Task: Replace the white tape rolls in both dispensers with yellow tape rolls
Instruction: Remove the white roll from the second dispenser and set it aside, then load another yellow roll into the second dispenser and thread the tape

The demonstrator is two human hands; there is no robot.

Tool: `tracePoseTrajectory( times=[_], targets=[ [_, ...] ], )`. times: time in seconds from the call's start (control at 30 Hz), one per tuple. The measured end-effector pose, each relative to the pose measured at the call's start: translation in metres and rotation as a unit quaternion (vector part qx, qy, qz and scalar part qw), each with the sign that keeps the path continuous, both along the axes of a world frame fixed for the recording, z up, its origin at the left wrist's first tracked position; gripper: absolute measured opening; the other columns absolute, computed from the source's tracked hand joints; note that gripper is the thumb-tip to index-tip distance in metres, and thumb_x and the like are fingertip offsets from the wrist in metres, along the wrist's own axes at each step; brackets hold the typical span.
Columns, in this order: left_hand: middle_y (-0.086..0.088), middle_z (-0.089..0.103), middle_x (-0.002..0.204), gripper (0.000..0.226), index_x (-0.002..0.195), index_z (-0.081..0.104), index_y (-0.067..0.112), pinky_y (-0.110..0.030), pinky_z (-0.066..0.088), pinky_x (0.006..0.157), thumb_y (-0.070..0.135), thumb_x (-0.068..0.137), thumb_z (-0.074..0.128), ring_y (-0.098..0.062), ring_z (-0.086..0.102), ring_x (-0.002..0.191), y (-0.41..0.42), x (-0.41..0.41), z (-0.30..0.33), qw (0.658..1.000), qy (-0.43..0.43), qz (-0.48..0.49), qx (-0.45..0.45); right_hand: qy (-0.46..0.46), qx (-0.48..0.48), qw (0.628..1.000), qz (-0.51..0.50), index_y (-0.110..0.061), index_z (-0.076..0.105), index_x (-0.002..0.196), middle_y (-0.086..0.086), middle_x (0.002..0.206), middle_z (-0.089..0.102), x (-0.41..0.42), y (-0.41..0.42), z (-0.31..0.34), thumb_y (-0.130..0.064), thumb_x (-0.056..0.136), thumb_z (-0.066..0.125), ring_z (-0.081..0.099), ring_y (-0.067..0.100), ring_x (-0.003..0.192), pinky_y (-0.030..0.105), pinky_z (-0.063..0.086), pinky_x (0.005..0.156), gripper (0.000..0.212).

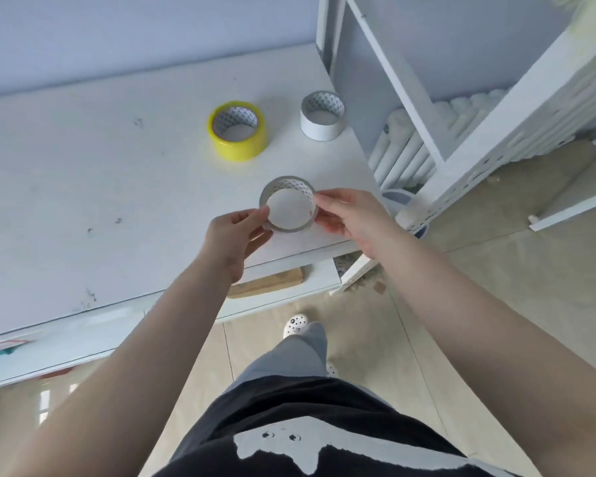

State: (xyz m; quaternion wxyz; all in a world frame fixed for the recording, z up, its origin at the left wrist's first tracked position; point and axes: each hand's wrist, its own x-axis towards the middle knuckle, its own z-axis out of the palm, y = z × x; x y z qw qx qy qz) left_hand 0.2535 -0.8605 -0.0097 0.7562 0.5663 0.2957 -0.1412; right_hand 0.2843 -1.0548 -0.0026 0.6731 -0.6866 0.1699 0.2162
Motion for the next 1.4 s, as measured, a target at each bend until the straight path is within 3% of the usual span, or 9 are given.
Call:
tracePoseTrajectory(
  times=[0.13,0.27,0.37,0.47,0.7,0.93,1.07,1.3,1.4],
  targets=[
    [-0.008,0.066,0.080,0.009,0.080,0.064,0.003,-0.028,0.057,0.085,0.009,0.086,0.068,-0.015,0.064,0.073,0.031,0.025,-0.005,0.997,-0.004,0.071,0.003,0.005,0.007,1.000,-0.015,-0.009,0.061,0.110,0.012,0.087,0.063,0.066,0.039,-0.008,-0.025,0.090,0.063,0.062,0.020,0.070,0.028,0.056,0.068,0.026],
    [-0.010,0.067,0.085,0.008,0.086,0.065,0.001,-0.029,0.056,0.084,0.009,0.085,0.068,-0.016,0.066,0.076,0.061,0.041,-0.011,0.991,0.005,0.130,-0.003,0.034,0.046,0.998,0.002,-0.016,0.036,0.143,0.019,0.118,0.061,0.119,0.079,-0.019,-0.031,0.094,0.057,0.064,0.022,0.071,0.028,0.060,0.059,0.056],
    [-0.012,0.068,0.088,0.011,0.090,0.065,0.000,-0.029,0.057,0.082,0.009,0.084,0.069,-0.018,0.067,0.078,0.074,0.049,-0.014,0.988,0.009,0.153,-0.007,0.048,0.047,0.998,0.016,-0.023,0.022,0.150,0.016,0.122,0.060,0.144,0.099,-0.025,-0.033,0.094,0.055,0.066,0.025,0.069,0.037,0.061,0.067,0.066],
    [-0.012,0.068,0.088,0.010,0.089,0.065,0.000,-0.027,0.058,0.079,0.008,0.084,0.069,-0.019,0.066,0.080,0.081,0.055,-0.014,0.986,0.010,0.167,-0.012,0.046,0.017,0.998,0.027,-0.024,0.026,0.150,0.013,0.132,0.056,0.156,0.109,-0.032,-0.036,0.093,0.056,0.069,0.026,0.065,0.037,0.061,0.057,0.065],
    [-0.004,0.074,0.073,0.009,0.086,0.067,0.004,-0.027,0.058,0.078,0.011,0.084,0.070,-0.015,0.070,0.075,0.089,0.074,0.002,0.979,-0.023,0.197,-0.038,0.049,0.027,0.998,0.010,-0.005,0.054,0.110,0.021,0.091,0.063,0.146,0.091,-0.017,-0.012,0.098,0.049,0.064,0.027,0.063,0.030,0.057,0.042,0.015],
    [-0.002,0.071,0.064,0.010,0.083,0.066,0.005,-0.025,0.059,0.072,0.014,0.084,0.071,-0.012,0.068,0.065,0.061,0.124,0.015,0.985,-0.037,0.159,-0.048,0.034,-0.047,0.995,0.077,-0.002,0.059,0.108,0.021,0.074,0.065,0.081,0.028,-0.001,-0.009,0.097,0.048,0.067,0.026,0.056,0.029,0.059,0.051,0.016],
    [-0.010,0.068,0.090,0.015,0.084,0.065,0.005,-0.029,0.060,0.078,0.017,0.081,0.075,-0.017,0.067,0.071,0.021,0.155,0.007,0.995,0.008,0.092,0.029,0.054,-0.076,0.990,0.102,-0.005,0.061,0.106,0.021,0.072,0.068,0.053,0.005,0.009,-0.013,0.097,0.049,0.068,0.026,0.058,0.031,0.061,0.057,0.017],
    [-0.003,0.059,0.074,0.027,0.095,0.059,0.010,-0.033,0.058,0.074,0.034,0.085,0.068,-0.021,0.063,0.066,-0.005,0.179,-0.007,0.979,0.019,0.041,0.200,0.068,-0.074,0.991,0.085,-0.003,0.058,0.116,0.023,0.074,0.070,0.030,-0.017,0.012,-0.015,0.097,0.051,0.070,0.026,0.060,0.029,0.061,0.058,0.024],
    [-0.008,0.063,0.081,0.035,0.097,0.062,0.009,-0.029,0.045,0.056,0.042,0.087,0.062,-0.027,0.058,0.073,-0.008,0.180,-0.010,0.956,0.007,0.000,0.292,0.065,-0.079,0.991,0.083,-0.002,0.059,0.115,0.024,0.077,0.070,0.027,-0.019,0.013,-0.015,0.097,0.050,0.070,0.026,0.061,0.029,0.061,0.058,0.024]
  ],
)
